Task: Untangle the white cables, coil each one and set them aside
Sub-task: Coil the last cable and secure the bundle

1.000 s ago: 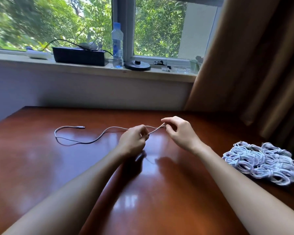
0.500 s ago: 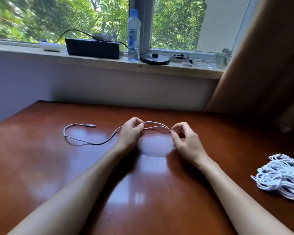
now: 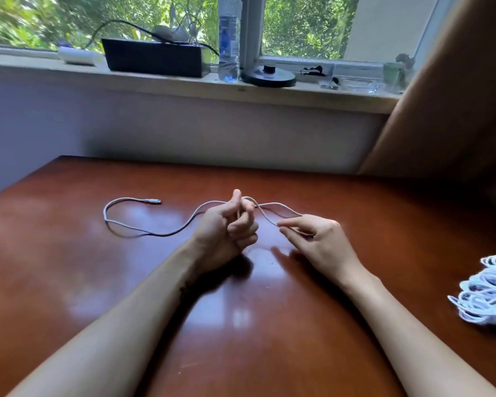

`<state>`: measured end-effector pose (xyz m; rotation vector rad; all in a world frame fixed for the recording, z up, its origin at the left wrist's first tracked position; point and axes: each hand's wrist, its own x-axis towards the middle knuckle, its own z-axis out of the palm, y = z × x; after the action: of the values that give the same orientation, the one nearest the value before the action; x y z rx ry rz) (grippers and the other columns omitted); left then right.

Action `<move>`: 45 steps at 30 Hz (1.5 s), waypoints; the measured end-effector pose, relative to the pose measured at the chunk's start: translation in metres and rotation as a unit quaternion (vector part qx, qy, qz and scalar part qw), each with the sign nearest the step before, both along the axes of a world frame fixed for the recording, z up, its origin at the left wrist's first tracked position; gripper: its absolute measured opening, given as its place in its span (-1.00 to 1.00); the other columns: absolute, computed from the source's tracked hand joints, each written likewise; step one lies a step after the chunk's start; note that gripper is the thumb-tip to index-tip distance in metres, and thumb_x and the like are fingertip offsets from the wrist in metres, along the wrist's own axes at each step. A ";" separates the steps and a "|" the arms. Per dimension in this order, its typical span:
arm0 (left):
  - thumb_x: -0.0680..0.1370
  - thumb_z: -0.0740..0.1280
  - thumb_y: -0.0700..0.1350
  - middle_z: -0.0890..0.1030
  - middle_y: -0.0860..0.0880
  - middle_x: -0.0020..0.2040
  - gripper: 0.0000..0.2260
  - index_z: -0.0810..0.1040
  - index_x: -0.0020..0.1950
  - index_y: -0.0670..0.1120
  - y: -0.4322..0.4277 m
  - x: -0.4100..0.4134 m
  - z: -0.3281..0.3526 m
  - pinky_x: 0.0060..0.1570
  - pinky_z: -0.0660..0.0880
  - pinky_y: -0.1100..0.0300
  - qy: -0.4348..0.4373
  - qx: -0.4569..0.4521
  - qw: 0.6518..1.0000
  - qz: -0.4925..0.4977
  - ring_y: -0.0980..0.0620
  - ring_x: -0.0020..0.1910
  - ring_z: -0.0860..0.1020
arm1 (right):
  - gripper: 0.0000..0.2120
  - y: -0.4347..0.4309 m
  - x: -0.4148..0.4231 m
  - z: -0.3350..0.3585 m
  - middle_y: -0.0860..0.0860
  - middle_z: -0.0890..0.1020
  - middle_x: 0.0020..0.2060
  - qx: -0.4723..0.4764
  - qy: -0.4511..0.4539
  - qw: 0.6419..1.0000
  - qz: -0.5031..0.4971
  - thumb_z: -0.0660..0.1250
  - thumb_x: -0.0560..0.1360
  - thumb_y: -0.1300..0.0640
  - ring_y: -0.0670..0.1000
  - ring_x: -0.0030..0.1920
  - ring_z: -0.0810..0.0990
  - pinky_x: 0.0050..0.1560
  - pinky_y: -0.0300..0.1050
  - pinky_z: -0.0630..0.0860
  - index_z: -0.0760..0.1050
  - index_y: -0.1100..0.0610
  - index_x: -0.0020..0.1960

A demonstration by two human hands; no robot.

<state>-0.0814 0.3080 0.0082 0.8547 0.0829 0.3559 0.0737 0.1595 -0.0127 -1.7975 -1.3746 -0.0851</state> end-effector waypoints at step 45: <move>0.64 0.09 0.09 0.62 -0.03 -0.37 -0.60 0.61 -0.15 -0.07 0.000 -0.010 -0.011 -0.30 0.38 0.14 0.156 0.532 0.799 0.234 0.09 -0.45 0.47 | -0.66 -0.015 -0.013 0.011 -0.10 0.56 -0.38 0.043 -0.186 0.980 -0.047 0.33 0.50 -0.27 -0.04 -0.36 0.53 -0.36 -0.02 0.52 0.58 -0.01 -0.19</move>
<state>-0.0912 0.3082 -0.0029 2.0338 0.4366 0.7494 0.0605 0.1448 -0.0020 -1.8355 -1.5137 -0.5475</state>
